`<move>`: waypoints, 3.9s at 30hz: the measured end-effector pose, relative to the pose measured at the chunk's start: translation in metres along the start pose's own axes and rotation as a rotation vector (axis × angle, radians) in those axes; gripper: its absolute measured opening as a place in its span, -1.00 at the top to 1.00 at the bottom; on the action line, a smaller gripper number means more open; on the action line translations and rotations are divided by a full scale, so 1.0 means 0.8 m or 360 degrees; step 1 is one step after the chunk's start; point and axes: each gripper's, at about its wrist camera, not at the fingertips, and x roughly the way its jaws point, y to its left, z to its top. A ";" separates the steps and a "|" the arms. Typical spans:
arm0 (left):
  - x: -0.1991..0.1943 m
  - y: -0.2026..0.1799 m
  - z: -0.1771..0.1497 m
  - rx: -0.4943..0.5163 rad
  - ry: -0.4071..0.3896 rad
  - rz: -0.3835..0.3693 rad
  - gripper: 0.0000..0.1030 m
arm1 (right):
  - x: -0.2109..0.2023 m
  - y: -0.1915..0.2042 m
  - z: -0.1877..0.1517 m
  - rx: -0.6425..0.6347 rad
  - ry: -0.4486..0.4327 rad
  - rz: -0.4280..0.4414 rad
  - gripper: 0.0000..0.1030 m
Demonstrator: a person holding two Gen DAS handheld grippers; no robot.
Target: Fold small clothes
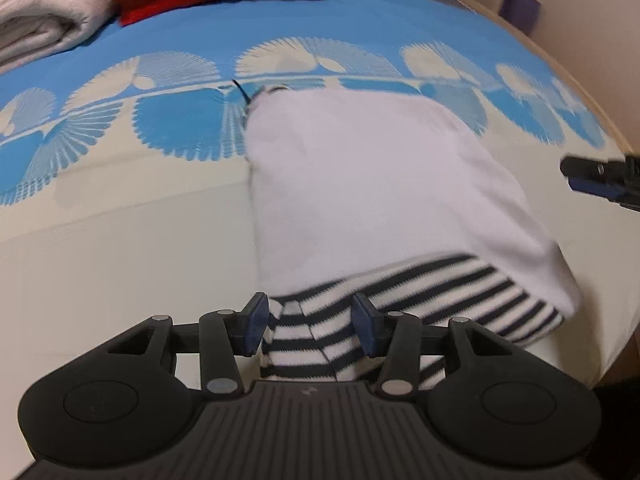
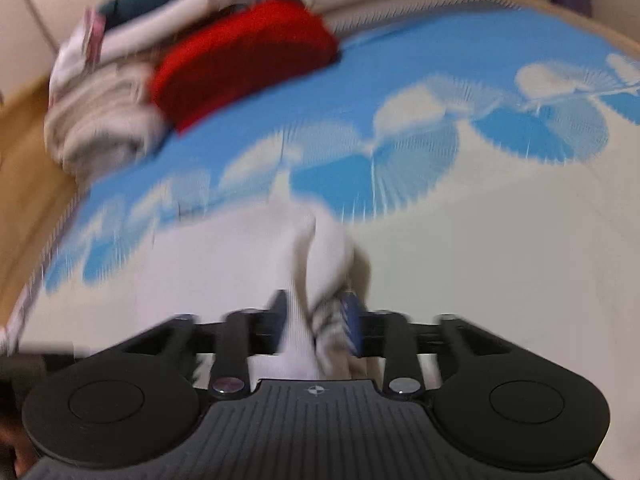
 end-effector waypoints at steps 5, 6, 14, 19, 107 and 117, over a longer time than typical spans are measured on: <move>0.005 -0.007 0.032 -0.0080 -0.0035 0.0054 0.01 | 0.067 -0.006 0.025 0.0105 0.0047 0.0040 0.02; 0.006 -0.008 0.034 -0.0096 -0.0038 0.0061 0.01 | 0.084 -0.008 0.027 0.0105 0.0084 0.0016 -0.02; 0.008 -0.028 0.057 -0.0129 -0.0176 0.0169 0.01 | 0.157 -0.009 0.043 0.0169 0.0135 0.0030 0.80; 0.025 -0.038 0.077 -0.0145 -0.0194 0.0185 0.03 | 0.147 0.009 0.064 0.0018 -0.0015 0.0006 0.90; -0.126 -0.111 -0.079 -0.0241 -0.0383 0.0322 -0.99 | -0.116 0.106 -0.125 -0.0605 -0.0169 -0.0371 -0.94; -0.123 -0.111 -0.079 -0.0230 -0.0370 0.0311 -0.99 | -0.118 0.106 -0.124 -0.0611 -0.0174 -0.0371 -0.94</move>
